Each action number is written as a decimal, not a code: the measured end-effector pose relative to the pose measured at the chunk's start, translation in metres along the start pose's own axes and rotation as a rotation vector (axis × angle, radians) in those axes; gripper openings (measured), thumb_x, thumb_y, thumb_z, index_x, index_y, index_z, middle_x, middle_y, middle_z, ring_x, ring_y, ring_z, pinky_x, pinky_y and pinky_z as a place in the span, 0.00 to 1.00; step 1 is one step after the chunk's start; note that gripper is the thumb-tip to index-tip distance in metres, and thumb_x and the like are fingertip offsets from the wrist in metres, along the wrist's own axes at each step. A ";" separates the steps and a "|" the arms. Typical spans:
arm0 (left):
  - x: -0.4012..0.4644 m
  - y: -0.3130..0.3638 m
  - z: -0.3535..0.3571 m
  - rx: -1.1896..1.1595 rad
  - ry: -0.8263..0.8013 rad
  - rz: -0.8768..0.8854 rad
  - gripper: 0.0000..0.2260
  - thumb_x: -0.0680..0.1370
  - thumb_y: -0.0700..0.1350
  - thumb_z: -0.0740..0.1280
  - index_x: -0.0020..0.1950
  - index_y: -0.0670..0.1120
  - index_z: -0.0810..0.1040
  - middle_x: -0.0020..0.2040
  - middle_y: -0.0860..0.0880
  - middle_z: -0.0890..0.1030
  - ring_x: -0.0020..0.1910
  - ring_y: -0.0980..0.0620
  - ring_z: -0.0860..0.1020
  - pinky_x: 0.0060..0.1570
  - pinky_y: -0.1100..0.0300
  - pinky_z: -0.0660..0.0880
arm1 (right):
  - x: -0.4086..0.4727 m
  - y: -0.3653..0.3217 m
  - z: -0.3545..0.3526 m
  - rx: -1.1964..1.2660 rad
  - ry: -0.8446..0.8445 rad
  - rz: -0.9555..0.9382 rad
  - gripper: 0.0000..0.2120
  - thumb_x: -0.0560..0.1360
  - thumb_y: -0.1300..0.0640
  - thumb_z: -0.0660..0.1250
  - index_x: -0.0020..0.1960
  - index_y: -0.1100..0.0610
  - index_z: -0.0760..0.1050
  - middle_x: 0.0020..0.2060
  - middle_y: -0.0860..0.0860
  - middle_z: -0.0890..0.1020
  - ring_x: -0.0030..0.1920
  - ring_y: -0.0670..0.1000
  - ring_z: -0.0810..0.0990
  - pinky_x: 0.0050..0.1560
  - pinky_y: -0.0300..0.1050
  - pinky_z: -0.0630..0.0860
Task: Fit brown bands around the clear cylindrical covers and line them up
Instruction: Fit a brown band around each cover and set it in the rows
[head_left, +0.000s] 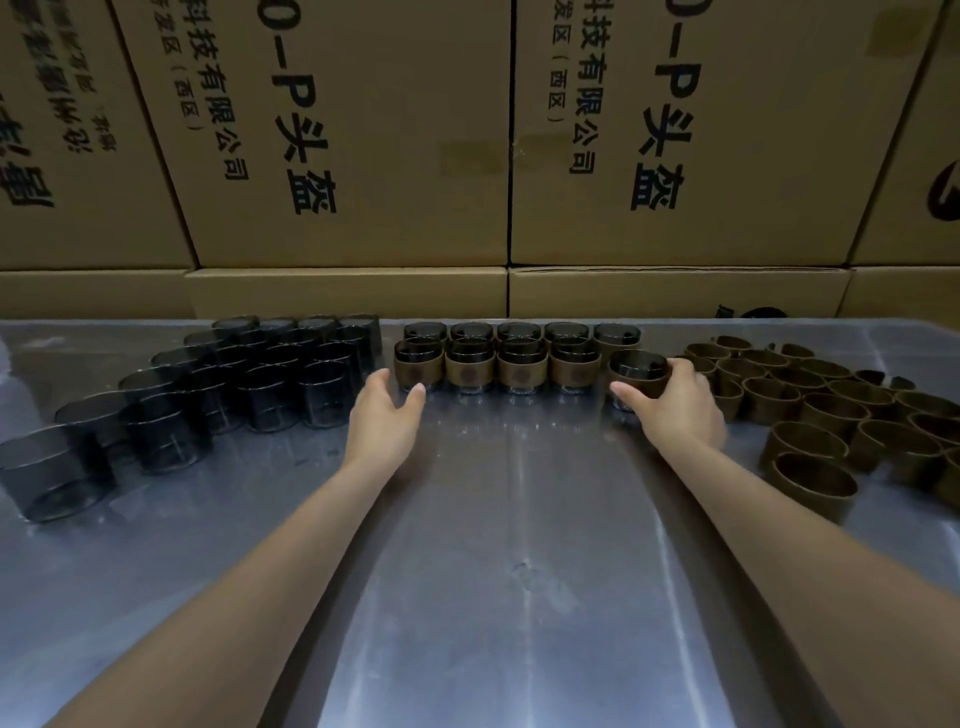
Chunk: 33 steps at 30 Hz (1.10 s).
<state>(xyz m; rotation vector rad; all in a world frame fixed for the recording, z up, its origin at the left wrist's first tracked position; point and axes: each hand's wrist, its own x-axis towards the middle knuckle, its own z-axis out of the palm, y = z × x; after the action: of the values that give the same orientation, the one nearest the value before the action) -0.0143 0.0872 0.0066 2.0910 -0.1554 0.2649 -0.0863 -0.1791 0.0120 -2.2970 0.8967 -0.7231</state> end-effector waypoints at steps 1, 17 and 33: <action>0.005 -0.001 0.001 0.020 -0.006 -0.002 0.29 0.81 0.53 0.61 0.78 0.43 0.57 0.76 0.45 0.64 0.74 0.46 0.64 0.71 0.51 0.63 | 0.004 0.001 0.001 -0.014 0.000 0.005 0.37 0.72 0.38 0.69 0.73 0.54 0.62 0.68 0.57 0.70 0.64 0.61 0.74 0.53 0.55 0.75; 0.024 -0.009 0.008 0.166 -0.060 0.114 0.26 0.80 0.49 0.63 0.78 0.50 0.60 0.74 0.47 0.67 0.71 0.46 0.67 0.61 0.58 0.65 | 0.023 0.000 0.009 -0.145 -0.020 -0.037 0.34 0.76 0.36 0.61 0.75 0.53 0.62 0.67 0.58 0.72 0.63 0.59 0.74 0.45 0.49 0.72; -0.006 0.000 0.004 0.368 -0.075 0.177 0.24 0.80 0.46 0.63 0.75 0.45 0.63 0.74 0.45 0.66 0.70 0.45 0.68 0.64 0.52 0.68 | -0.019 0.002 -0.009 -0.001 -0.057 -0.044 0.28 0.79 0.46 0.64 0.73 0.59 0.62 0.64 0.57 0.76 0.63 0.58 0.75 0.55 0.51 0.73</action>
<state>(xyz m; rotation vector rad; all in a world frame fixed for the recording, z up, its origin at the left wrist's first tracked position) -0.0199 0.0841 0.0026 2.4575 -0.3609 0.3419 -0.1051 -0.1689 0.0115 -2.3324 0.8238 -0.6724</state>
